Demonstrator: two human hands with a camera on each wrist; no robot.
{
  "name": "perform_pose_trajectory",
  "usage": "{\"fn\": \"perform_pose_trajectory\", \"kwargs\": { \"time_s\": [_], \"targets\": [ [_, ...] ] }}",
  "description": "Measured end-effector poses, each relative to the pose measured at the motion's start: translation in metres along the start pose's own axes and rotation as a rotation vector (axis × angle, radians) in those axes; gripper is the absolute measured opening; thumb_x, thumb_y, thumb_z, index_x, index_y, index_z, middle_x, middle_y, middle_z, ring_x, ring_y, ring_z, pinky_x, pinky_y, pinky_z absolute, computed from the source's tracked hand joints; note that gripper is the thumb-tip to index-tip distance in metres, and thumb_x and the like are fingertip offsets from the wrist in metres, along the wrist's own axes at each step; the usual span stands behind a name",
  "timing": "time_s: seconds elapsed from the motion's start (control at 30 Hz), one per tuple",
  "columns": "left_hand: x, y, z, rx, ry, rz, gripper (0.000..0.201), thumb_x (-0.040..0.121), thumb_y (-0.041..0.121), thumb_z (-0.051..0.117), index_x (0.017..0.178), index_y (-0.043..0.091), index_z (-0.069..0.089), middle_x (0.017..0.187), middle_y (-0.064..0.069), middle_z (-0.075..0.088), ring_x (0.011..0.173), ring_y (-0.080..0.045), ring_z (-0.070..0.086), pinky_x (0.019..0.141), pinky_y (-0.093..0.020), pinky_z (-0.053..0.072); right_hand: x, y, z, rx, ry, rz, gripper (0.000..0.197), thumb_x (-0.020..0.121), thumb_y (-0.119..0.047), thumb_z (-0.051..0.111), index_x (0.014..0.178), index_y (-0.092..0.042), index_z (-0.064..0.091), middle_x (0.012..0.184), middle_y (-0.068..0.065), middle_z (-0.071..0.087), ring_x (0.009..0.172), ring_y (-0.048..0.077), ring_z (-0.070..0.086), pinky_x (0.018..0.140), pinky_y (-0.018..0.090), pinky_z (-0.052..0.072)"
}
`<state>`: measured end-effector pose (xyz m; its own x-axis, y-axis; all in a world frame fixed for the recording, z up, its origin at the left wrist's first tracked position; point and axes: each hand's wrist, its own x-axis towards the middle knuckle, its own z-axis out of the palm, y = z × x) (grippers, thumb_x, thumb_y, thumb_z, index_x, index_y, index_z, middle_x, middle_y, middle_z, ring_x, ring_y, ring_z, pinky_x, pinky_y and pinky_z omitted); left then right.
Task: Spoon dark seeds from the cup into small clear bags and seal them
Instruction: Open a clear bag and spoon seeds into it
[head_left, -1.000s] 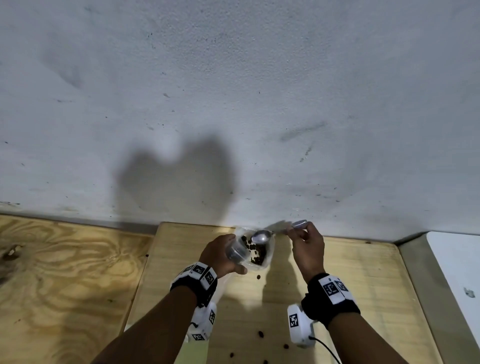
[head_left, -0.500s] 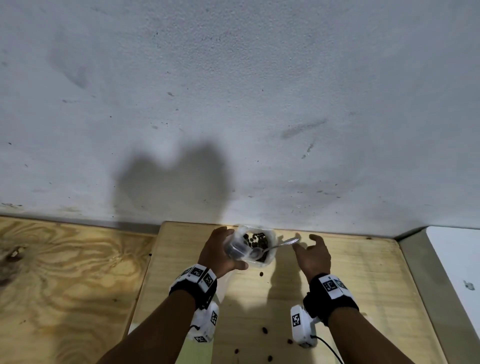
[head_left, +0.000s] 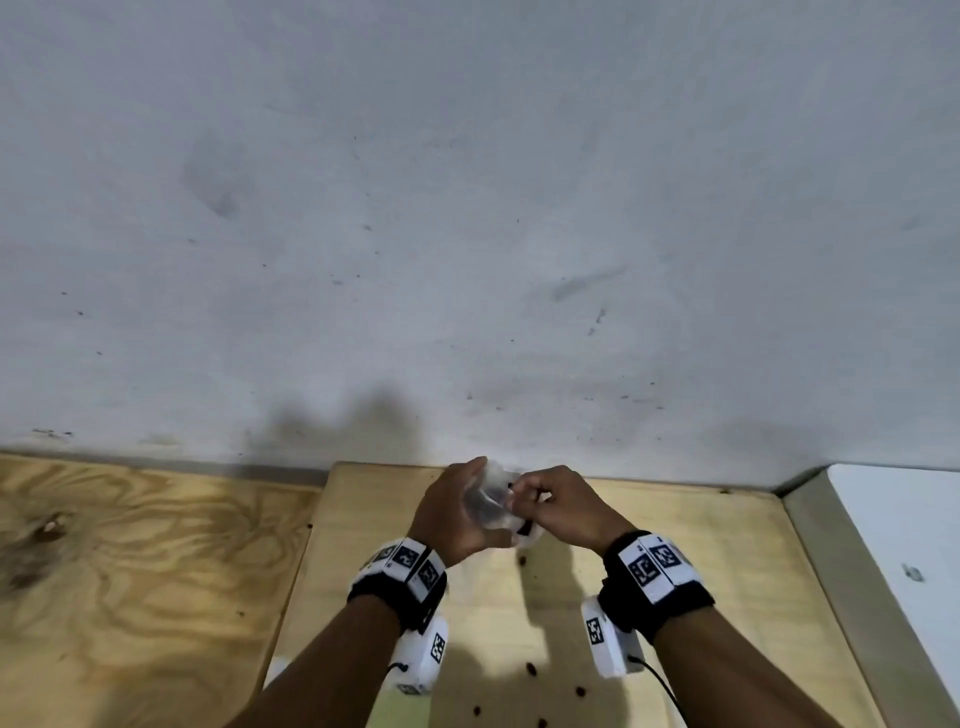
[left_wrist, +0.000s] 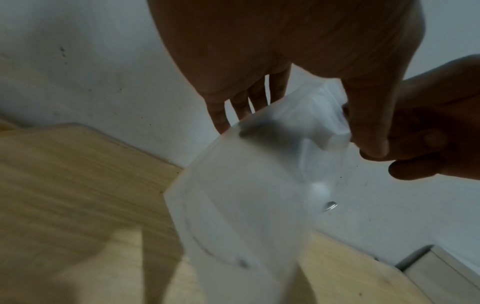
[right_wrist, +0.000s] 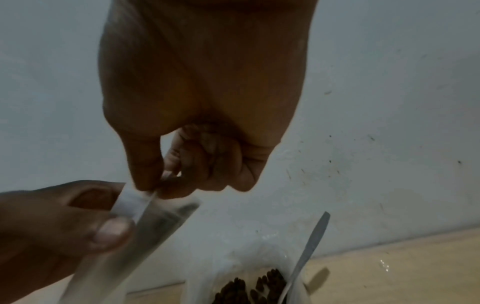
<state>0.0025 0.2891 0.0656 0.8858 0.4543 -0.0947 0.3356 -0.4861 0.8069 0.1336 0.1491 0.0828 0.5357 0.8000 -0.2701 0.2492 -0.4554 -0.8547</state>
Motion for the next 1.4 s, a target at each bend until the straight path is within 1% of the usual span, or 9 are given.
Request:
{"fn": "perform_pose_trajectory", "kwargs": {
  "time_s": [0.1, 0.27, 0.33, 0.53, 0.7, 0.77, 0.97, 1.23, 1.4],
  "targets": [
    [0.004, -0.005, -0.001, -0.089, 0.014, -0.037, 0.088, 0.05, 0.047, 0.09, 0.128, 0.025, 0.055, 0.117, 0.012, 0.062, 0.103, -0.009, 0.06, 0.091, -0.03, 0.05, 0.0, 0.005, -0.006, -0.113, 0.183, -0.049, 0.019, 0.087, -0.022, 0.071, 0.074, -0.035, 0.069, 0.07, -0.023, 0.065, 0.072, 0.002, 0.061, 0.065, 0.019, 0.041],
    [0.02, -0.001, -0.011, -0.246, 0.198, -0.115, 0.008, 0.073, 0.031, 0.074, 0.073, 0.033, 0.065, 0.063, 0.019, 0.066, 0.062, -0.001, 0.061, 0.068, -0.029, 0.052, -0.003, 0.007, -0.015, -0.066, 0.362, -0.103, 0.02, 0.088, -0.014, 0.071, 0.084, -0.034, 0.072, 0.082, -0.017, 0.07, 0.081, -0.001, 0.061, 0.062, 0.014, 0.039],
    [0.023, 0.004, -0.014, -0.274, 0.207, -0.09, 0.019, 0.082, 0.015, 0.072, 0.068, 0.027, 0.067, 0.056, 0.021, 0.063, 0.055, 0.004, 0.056, 0.065, -0.027, 0.047, -0.005, 0.005, -0.019, -0.031, 0.401, -0.123, 0.027, 0.088, -0.012, 0.071, 0.082, -0.038, 0.071, 0.084, -0.018, 0.071, 0.083, 0.001, 0.062, 0.063, 0.016, 0.04],
    [0.028, 0.014, -0.02, -0.373, 0.215, -0.062, 0.01, 0.087, 0.022, 0.07, 0.08, 0.016, 0.074, 0.073, 0.0, 0.075, 0.073, -0.024, 0.071, 0.069, -0.035, 0.055, -0.012, -0.003, -0.031, 0.07, 0.468, -0.196, 0.021, 0.09, -0.008, 0.07, 0.086, -0.028, 0.075, 0.09, -0.02, 0.072, 0.084, 0.006, 0.064, 0.061, 0.018, 0.043],
    [0.027, 0.021, -0.016, -0.47, 0.249, -0.078, 0.011, 0.089, 0.016, 0.068, 0.087, 0.006, 0.072, 0.079, -0.008, 0.074, 0.066, -0.013, 0.07, 0.06, -0.024, 0.053, -0.019, -0.008, -0.029, 0.178, 0.499, -0.197, 0.026, 0.089, -0.013, 0.072, 0.106, -0.033, 0.07, 0.086, -0.011, 0.068, 0.058, 0.012, 0.052, 0.058, 0.031, 0.05],
    [0.026, 0.021, -0.014, -0.505, 0.252, -0.093, 0.011, 0.089, 0.016, 0.068, 0.088, 0.006, 0.072, 0.082, -0.009, 0.074, 0.067, -0.015, 0.071, 0.06, -0.026, 0.054, -0.021, -0.009, -0.027, 0.237, 0.492, -0.157, 0.037, 0.085, -0.016, 0.077, 0.115, -0.032, 0.066, 0.082, -0.004, 0.067, 0.063, 0.009, 0.057, 0.063, 0.029, 0.053],
    [0.022, 0.025, -0.009, -0.58, 0.132, -0.13, 0.011, 0.086, 0.014, 0.073, 0.089, 0.004, 0.072, 0.083, -0.012, 0.074, 0.069, -0.021, 0.071, 0.062, -0.032, 0.057, -0.016, -0.005, -0.02, 0.347, 0.424, -0.043, 0.011, 0.081, -0.016, 0.081, 0.082, -0.007, 0.075, 0.082, 0.006, 0.067, 0.074, 0.006, 0.058, 0.07, 0.019, 0.047],
    [0.019, 0.031, -0.009, -0.563, 0.08, -0.068, 0.003, 0.083, 0.003, 0.073, 0.085, 0.001, 0.072, 0.075, -0.011, 0.072, 0.062, -0.013, 0.071, 0.058, -0.02, 0.054, -0.015, -0.006, -0.019, 0.388, 0.296, -0.011, 0.024, 0.08, -0.019, 0.083, 0.069, -0.007, 0.066, 0.07, -0.001, 0.063, 0.064, 0.01, 0.059, 0.065, 0.024, 0.047],
    [0.021, 0.032, -0.012, -0.555, 0.079, -0.067, 0.008, 0.082, 0.006, 0.075, 0.085, -0.001, 0.072, 0.074, -0.015, 0.073, 0.062, -0.018, 0.071, 0.06, -0.026, 0.056, -0.012, -0.009, -0.019, 0.355, 0.326, 0.018, 0.026, 0.079, -0.02, 0.084, 0.068, -0.004, 0.066, 0.067, -0.002, 0.063, 0.062, 0.011, 0.058, 0.064, 0.025, 0.046]
  ]
}}
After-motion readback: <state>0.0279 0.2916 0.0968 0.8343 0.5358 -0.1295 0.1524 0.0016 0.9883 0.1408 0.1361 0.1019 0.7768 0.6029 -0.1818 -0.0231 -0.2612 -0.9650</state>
